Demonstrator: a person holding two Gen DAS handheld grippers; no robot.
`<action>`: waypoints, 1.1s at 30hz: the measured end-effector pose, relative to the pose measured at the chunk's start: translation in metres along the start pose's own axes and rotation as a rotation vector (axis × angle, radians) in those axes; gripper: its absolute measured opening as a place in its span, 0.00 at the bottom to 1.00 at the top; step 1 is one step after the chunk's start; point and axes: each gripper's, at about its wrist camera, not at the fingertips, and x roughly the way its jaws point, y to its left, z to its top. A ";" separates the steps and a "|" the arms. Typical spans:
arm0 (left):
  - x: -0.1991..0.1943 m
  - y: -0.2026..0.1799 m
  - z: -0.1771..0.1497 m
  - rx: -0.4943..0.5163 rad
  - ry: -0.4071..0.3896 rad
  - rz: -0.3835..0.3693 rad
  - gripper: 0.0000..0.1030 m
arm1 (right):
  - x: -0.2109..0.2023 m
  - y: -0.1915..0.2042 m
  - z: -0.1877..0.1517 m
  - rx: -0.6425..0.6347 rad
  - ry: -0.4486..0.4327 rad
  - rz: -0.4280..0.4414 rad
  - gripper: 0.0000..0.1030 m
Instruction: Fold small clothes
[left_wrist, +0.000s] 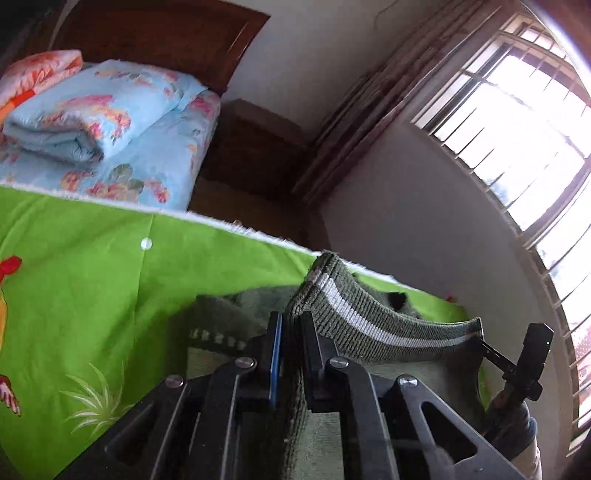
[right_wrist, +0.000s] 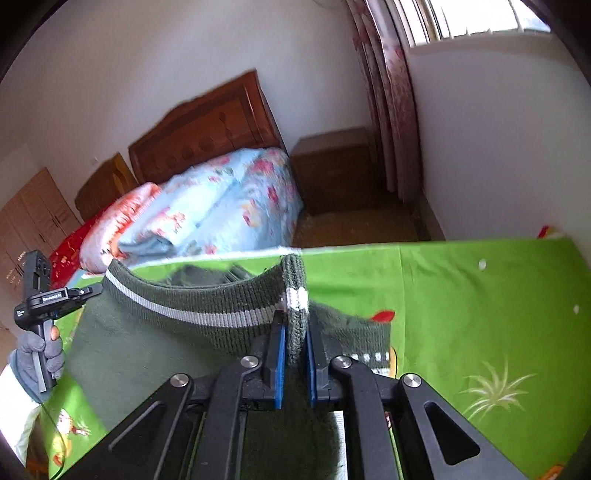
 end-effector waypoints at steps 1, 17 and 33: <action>0.012 0.010 -0.006 -0.027 0.022 -0.004 0.09 | 0.015 -0.007 -0.006 0.017 0.041 -0.001 1.00; -0.015 -0.004 0.035 0.006 -0.023 -0.136 0.07 | 0.005 0.001 0.014 -0.005 -0.008 0.077 1.00; 0.042 0.013 0.031 -0.092 0.191 -0.155 0.37 | 0.019 -0.029 -0.013 0.082 0.008 0.120 1.00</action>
